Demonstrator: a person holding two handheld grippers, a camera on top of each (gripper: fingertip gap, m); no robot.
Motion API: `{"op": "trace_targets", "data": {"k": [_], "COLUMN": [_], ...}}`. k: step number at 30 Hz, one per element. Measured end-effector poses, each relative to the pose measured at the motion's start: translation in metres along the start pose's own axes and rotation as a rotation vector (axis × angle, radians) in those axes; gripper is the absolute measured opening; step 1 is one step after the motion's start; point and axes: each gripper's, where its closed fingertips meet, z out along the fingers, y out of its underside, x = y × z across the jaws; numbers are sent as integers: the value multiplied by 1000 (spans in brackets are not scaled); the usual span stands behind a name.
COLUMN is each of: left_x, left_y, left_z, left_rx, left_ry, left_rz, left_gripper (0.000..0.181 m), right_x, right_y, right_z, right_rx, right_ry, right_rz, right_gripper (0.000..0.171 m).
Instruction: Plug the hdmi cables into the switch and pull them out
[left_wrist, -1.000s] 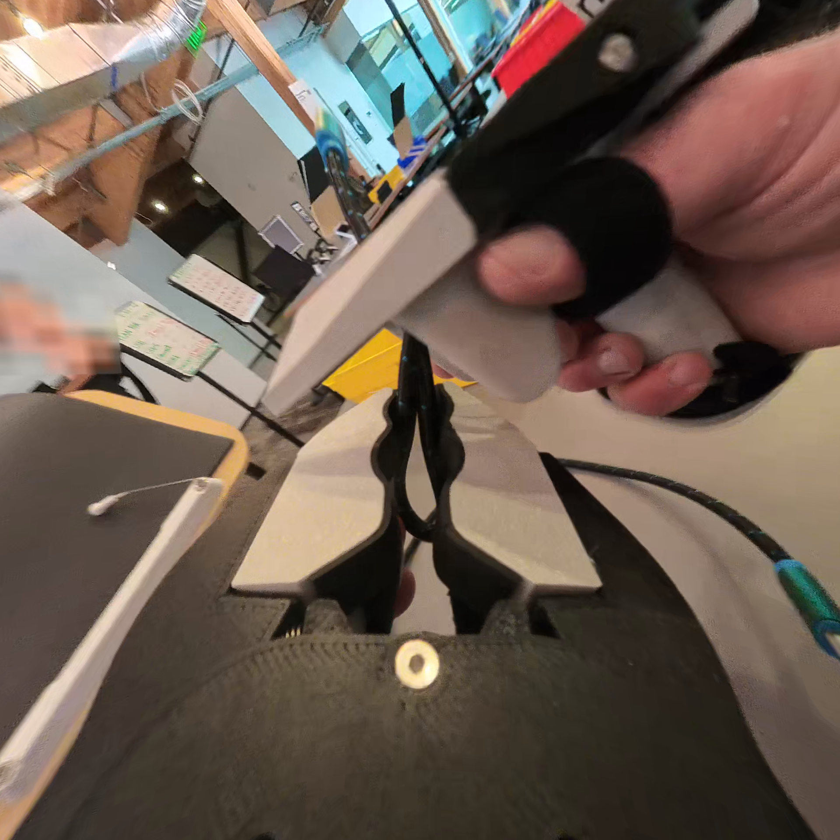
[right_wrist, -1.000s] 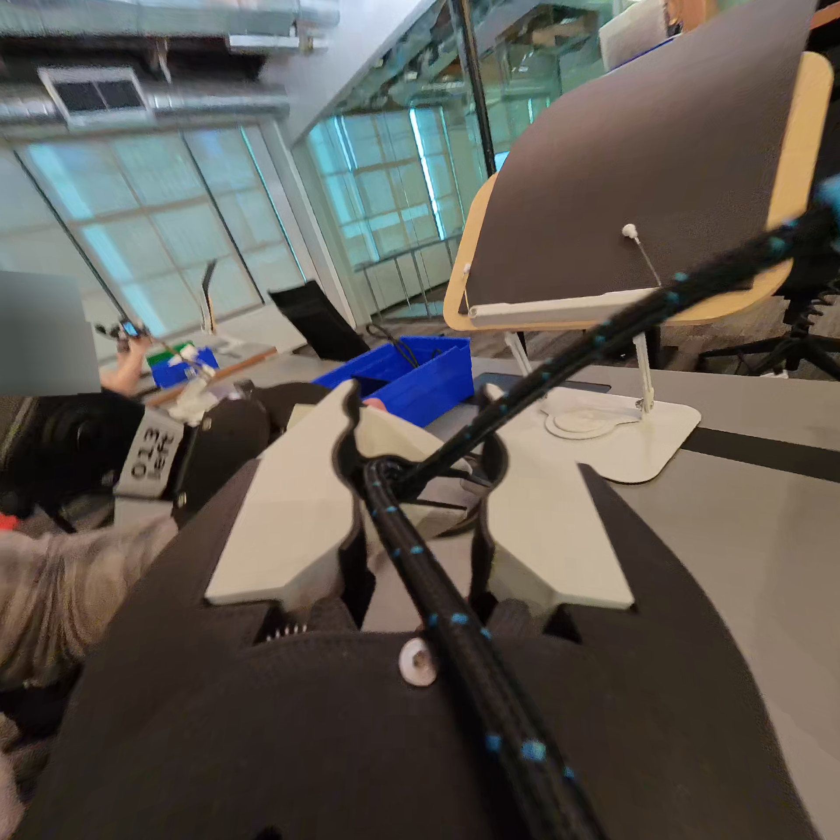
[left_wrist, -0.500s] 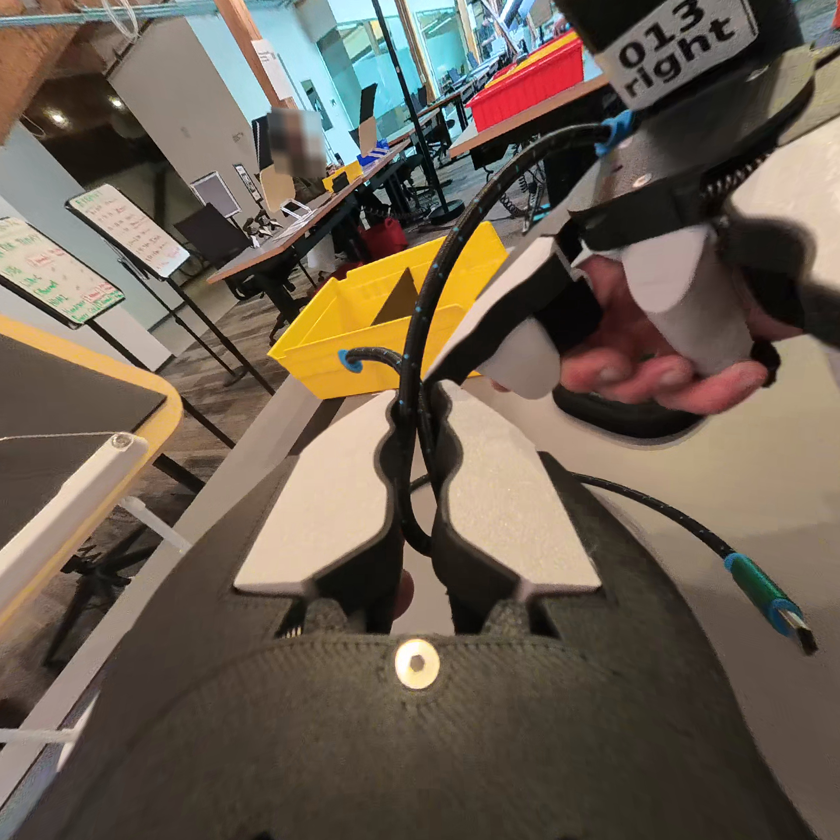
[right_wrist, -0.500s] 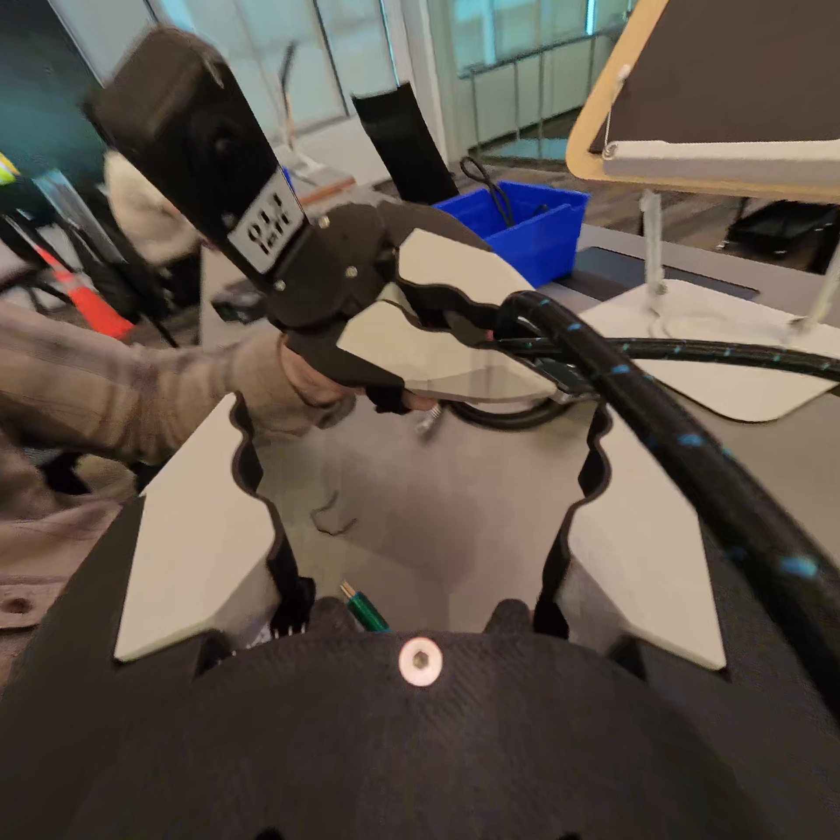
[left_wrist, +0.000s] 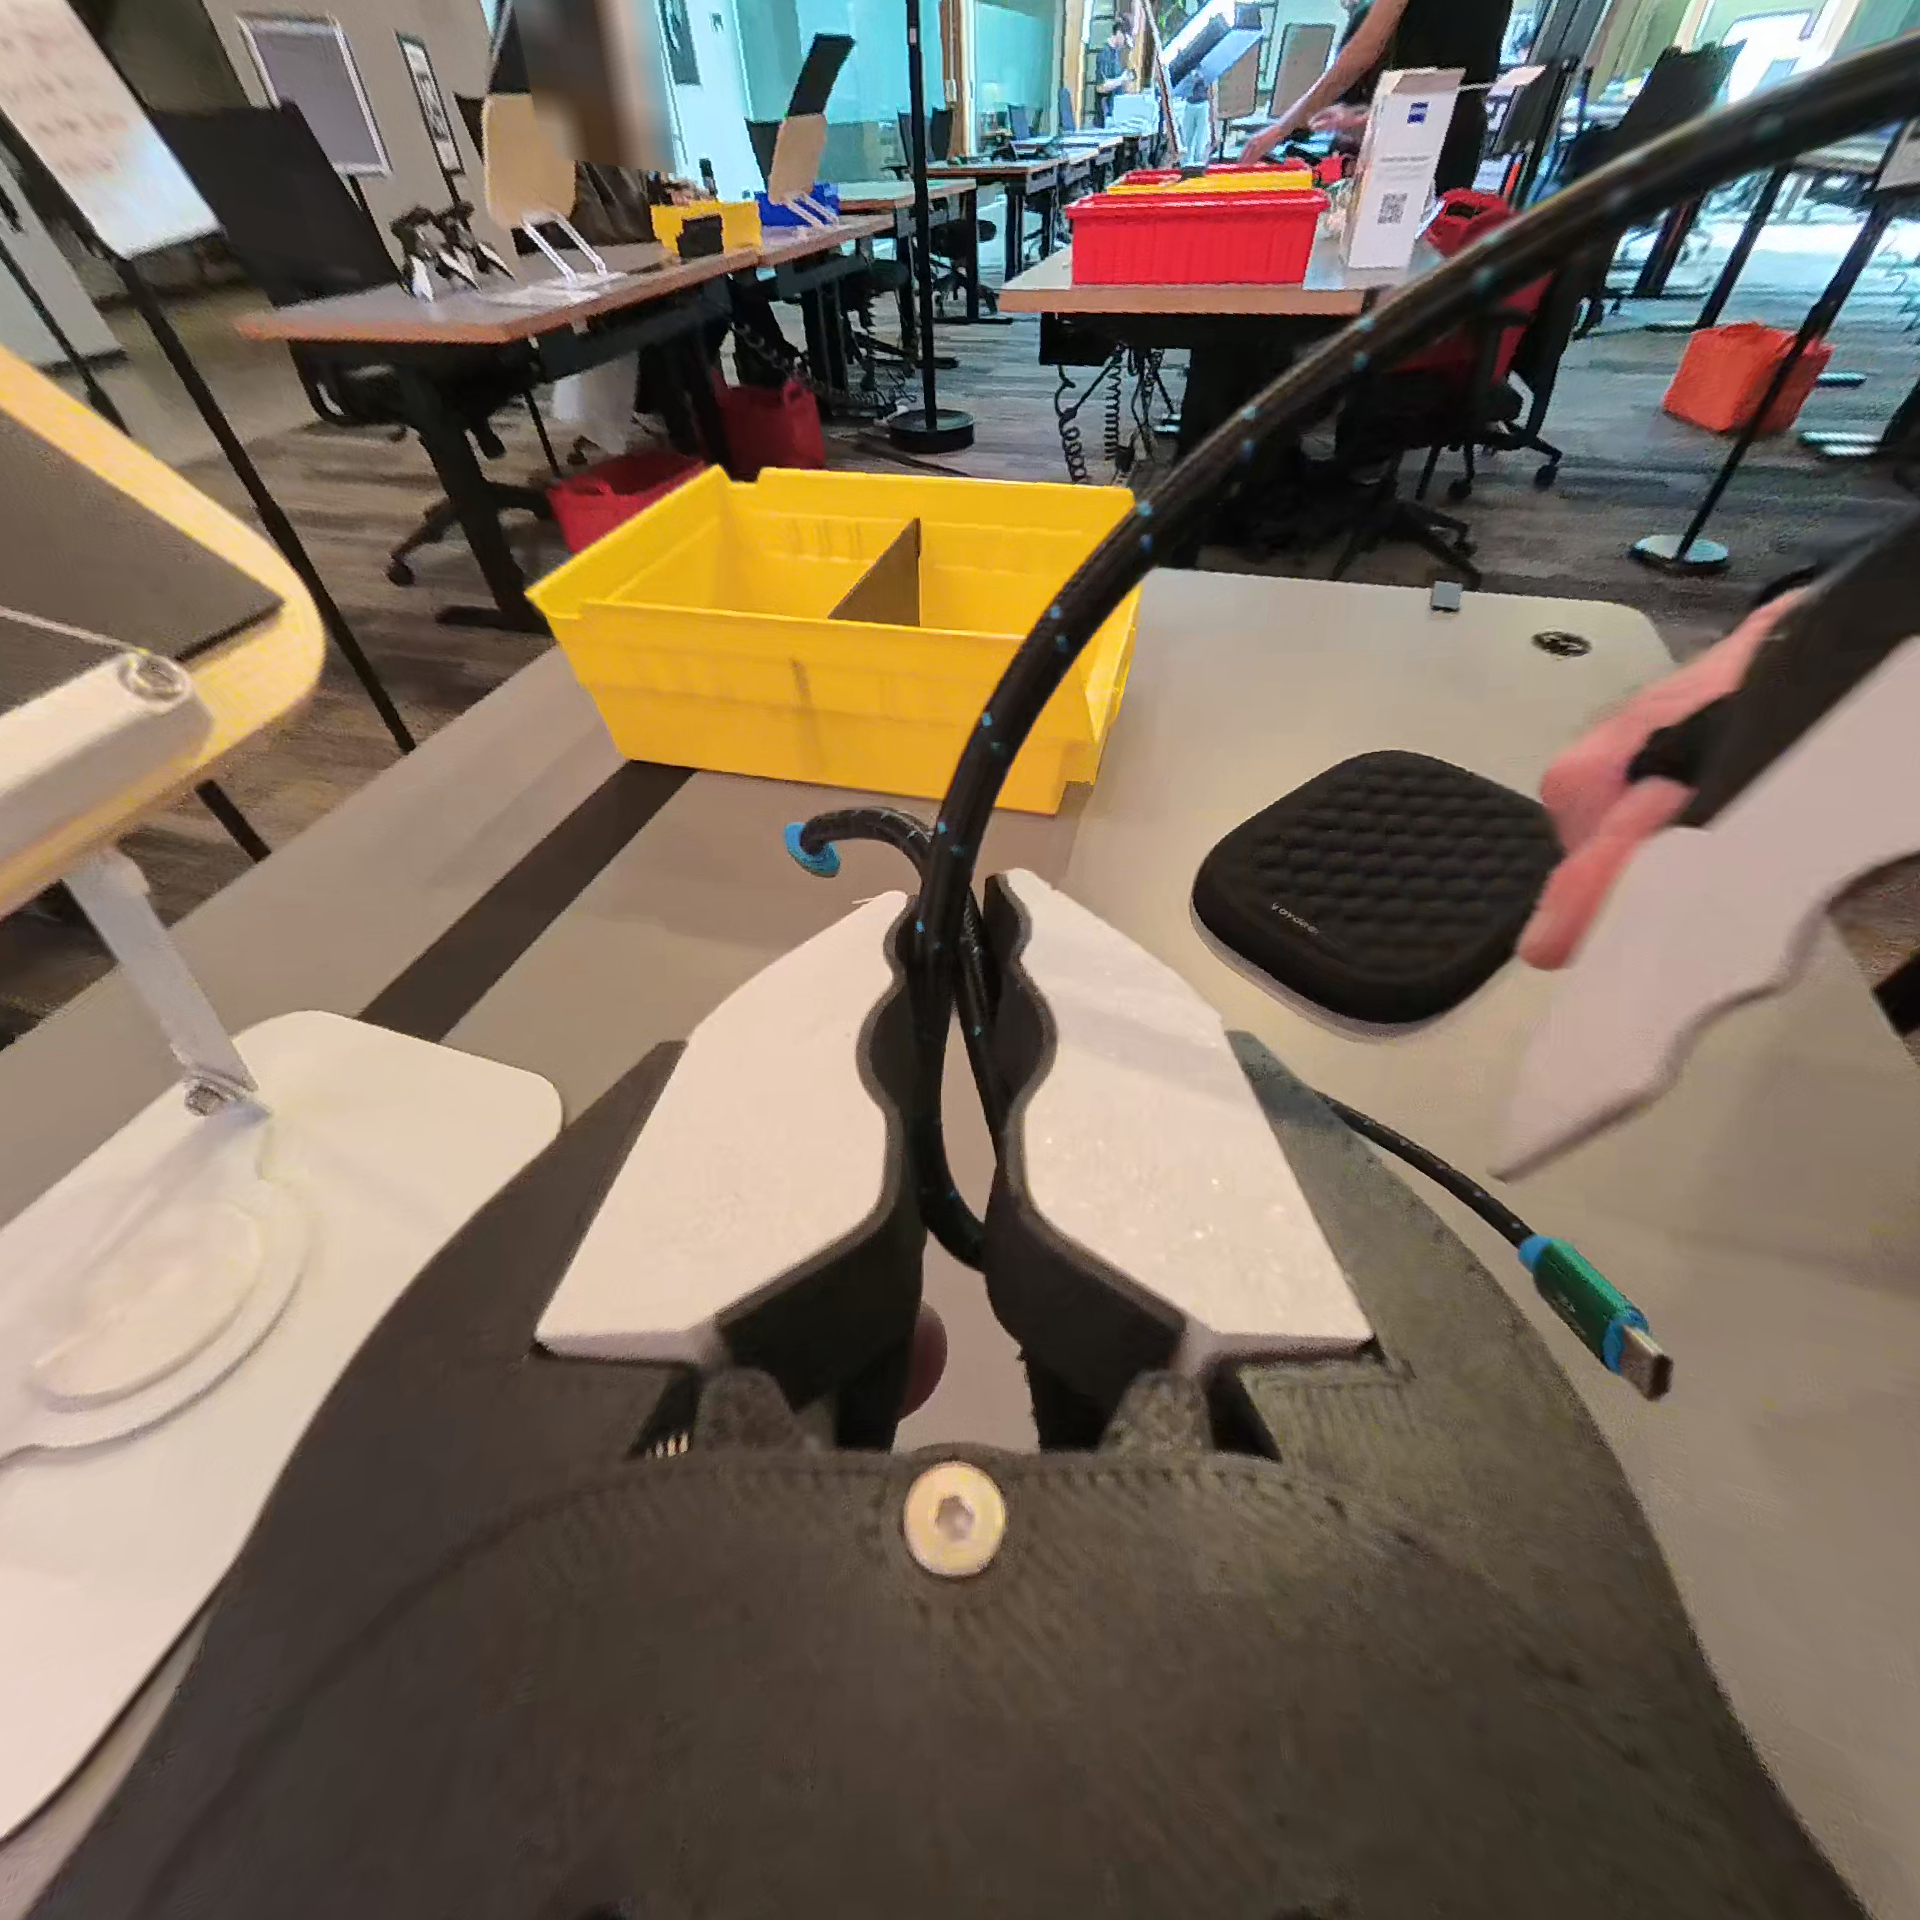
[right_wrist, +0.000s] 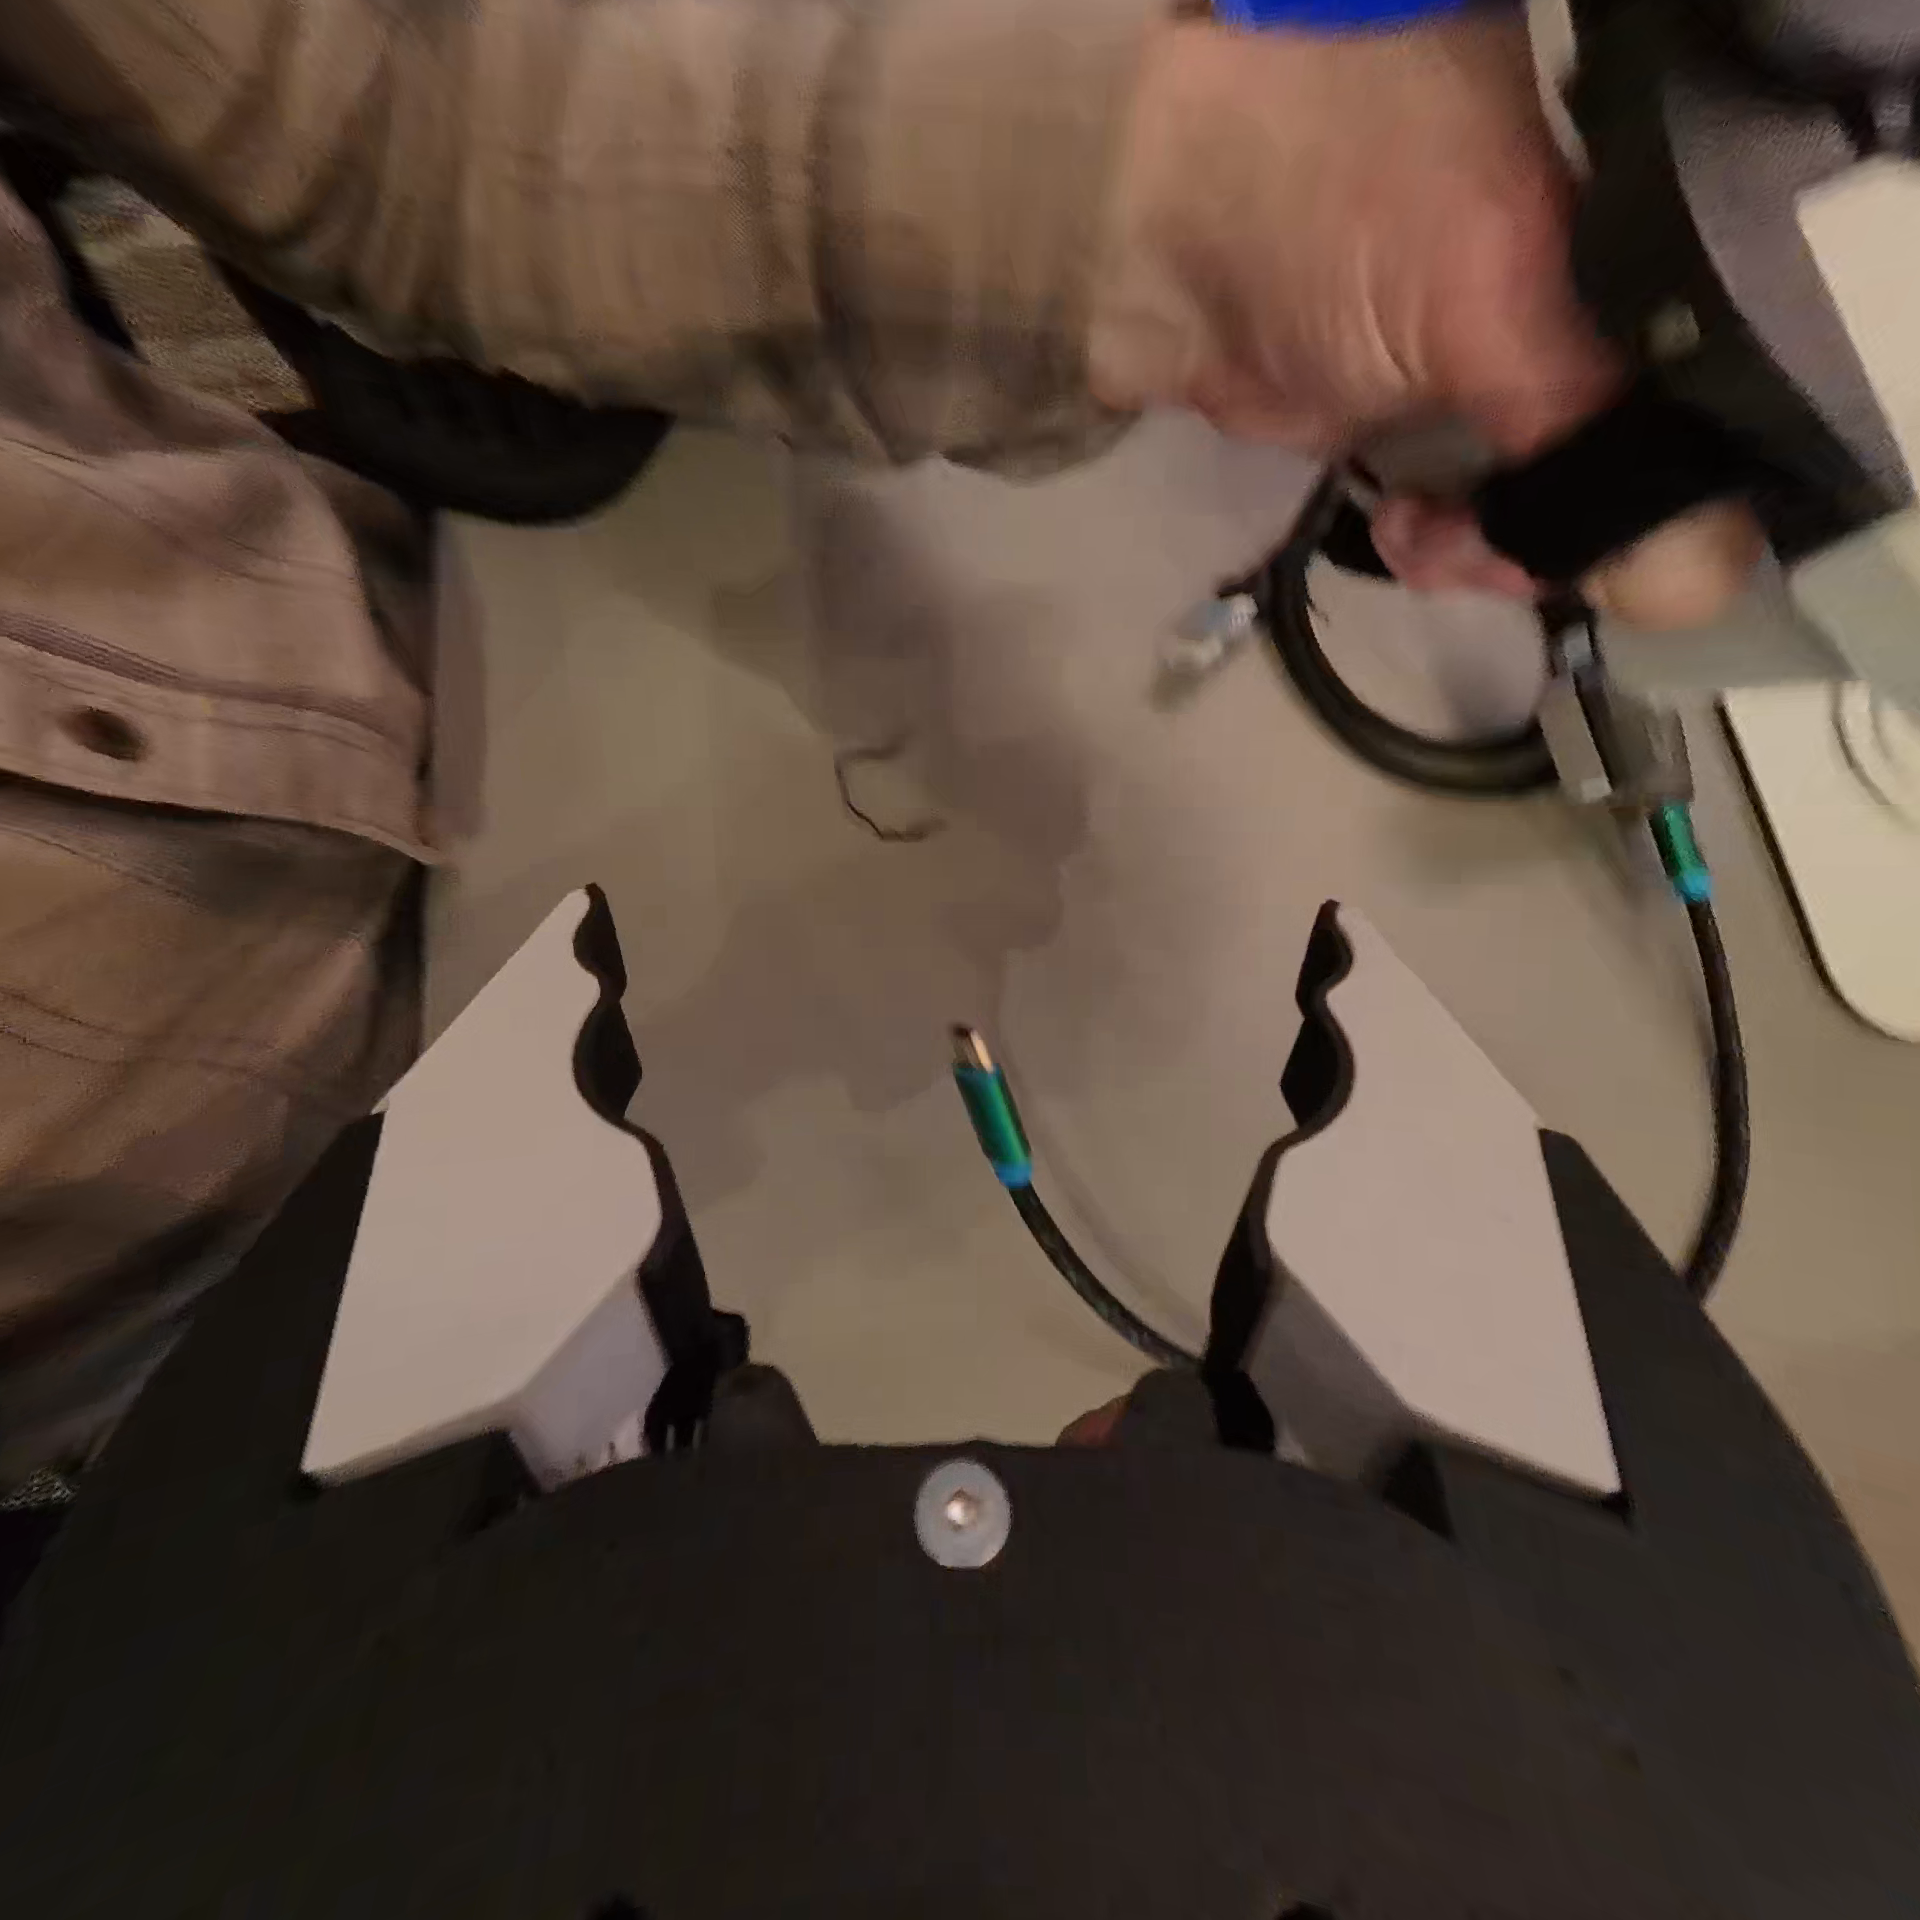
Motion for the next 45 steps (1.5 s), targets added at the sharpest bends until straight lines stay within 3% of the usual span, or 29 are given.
{"op": "trace_targets", "data": {"k": [7,9,11,14,15,16,18,19,21,25,28,30,35,38,43,44,45], "left_x": [-8,-9,-11,-10,-9,-10,-6,-3,5,16,20,25,43,51,58,61,62], "left_y": [13,21,24,21,20,19,15,14,11,3,-3,-6,-20,-28,-32,-33,-34], "left_z": [-6,-6,-7,-10,-12,-15,-21,-23,-26,-26,-26,-26,-25,-27,-30,-31,-31], "left_rx": [-141,-227,-294,-361,-380,-394,-402,-410,-424,-432,-435,-425,-363,-319,-280,-269,-263], "left_ry": [0,10,22,42,45,44,70,78,108,153,186,232,319,367,425,444,454], "left_rz": [39,62,68,70,68,75,63,65,63,54,46,19,-40,-66,-95,-96,-104], "left_gripper": [10,10,10,9,8,8,8,8,8,9,9,9,10,10,12,12,11], "right_x": [-74,-61,-14,69,90,109,139,149,158,183,188,190,207,209,211,210,208], "right_y": [-84,-118,-141,-110,-90,-68,-36,-23,-20,13,24,25,19,13,7,6,4], "right_z": [-15,-20,-35,-58,-60,-57,-60,-62,-71,-64,-40,-30,-27,-25,-32,-32,-31], "right_rx": [256,341,351,9,-128,-230,-258,-283,-282,-335,-256,-207,-133,-104,-60,-54,-49], "right_ry": [-188,78,467,1018,1102,1126,1170,1180,1228,1163,1040,1001,1048,1072,1103,1091,1077], "right_rz": [-153,-289,-321,-475,-529,-519,-424,-381,-380,-210,-135,-98,-102,-138,-204,-220,-242], "right_gripper": [110,113,113,114,117,121,117,126,124,128,144,142,112,68,26,11,8]}}
